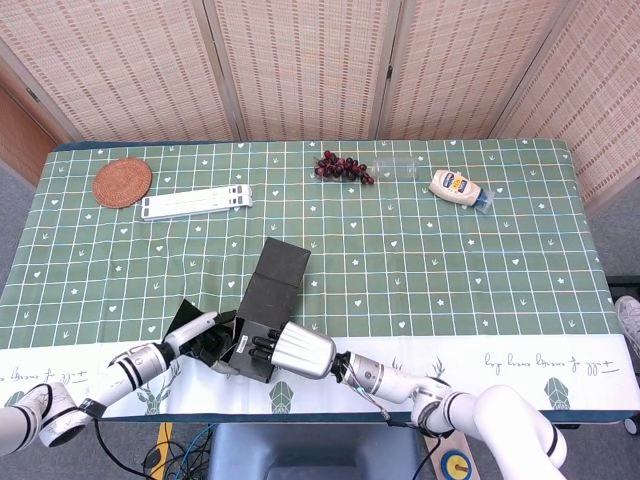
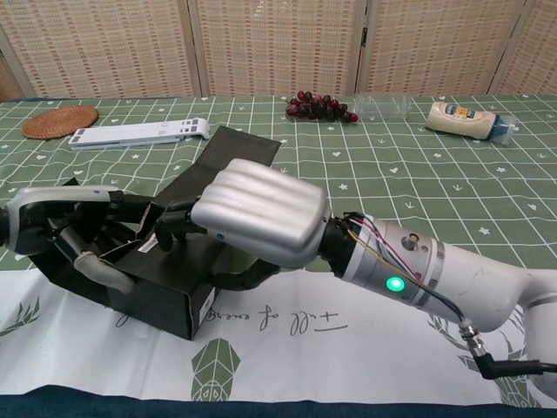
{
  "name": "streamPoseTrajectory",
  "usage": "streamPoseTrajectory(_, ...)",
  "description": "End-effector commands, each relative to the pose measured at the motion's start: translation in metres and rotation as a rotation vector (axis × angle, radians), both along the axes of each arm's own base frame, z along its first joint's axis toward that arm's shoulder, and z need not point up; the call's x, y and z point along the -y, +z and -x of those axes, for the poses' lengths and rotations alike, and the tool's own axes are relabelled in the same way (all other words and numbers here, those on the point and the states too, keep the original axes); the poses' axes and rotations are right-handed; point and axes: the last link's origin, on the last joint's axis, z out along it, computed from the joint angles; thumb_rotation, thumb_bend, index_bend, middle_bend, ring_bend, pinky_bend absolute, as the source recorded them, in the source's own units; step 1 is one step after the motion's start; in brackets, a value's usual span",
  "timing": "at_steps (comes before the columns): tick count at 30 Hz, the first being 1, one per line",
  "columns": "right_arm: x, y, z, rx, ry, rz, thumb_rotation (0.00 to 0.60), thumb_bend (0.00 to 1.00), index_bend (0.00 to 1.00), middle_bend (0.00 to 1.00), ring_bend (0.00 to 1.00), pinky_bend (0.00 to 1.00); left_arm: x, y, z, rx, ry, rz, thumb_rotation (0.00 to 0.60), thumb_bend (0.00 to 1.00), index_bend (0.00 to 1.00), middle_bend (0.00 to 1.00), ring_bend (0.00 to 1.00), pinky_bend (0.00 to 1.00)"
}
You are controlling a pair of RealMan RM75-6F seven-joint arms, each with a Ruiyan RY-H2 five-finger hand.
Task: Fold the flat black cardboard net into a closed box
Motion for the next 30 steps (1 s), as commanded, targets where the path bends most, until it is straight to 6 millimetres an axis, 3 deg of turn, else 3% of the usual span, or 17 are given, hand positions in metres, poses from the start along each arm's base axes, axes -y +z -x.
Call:
streamPoseTrajectory(1, -0.0001, 0.0004, 0.0004, -0.012, 0.004, -0.003, 0.600, 0.33, 0.36, 0.40, 0.65, 0.87, -0.0001, -0.0001, 0.0004, 0.000, 0.000, 0.000, 0.600, 0.10, 0.19, 0.18, 0.54, 0.85)
streamPoseTrajectory(14, 0.0004, 0.0040, -0.0024, -0.044, 0.014, -0.013, 0.600, 0.45, 0.36, 0.41, 0.66, 0.87, 0.0007, -0.0027, -0.0023, 0.015, -0.009, 0.001, 0.600, 0.10, 0.17, 0.18, 0.54, 0.85)
streamPoseTrajectory(30, 0.0029, 0.0040, -0.0047, -0.135, 0.044, -0.034, 0.600, 0.48, 0.36, 0.41, 0.66, 0.87, 0.0000, -0.0032, -0.0023, 0.006, -0.006, 0.016, 0.600, 0.10, 0.15, 0.15, 0.52, 0.85)
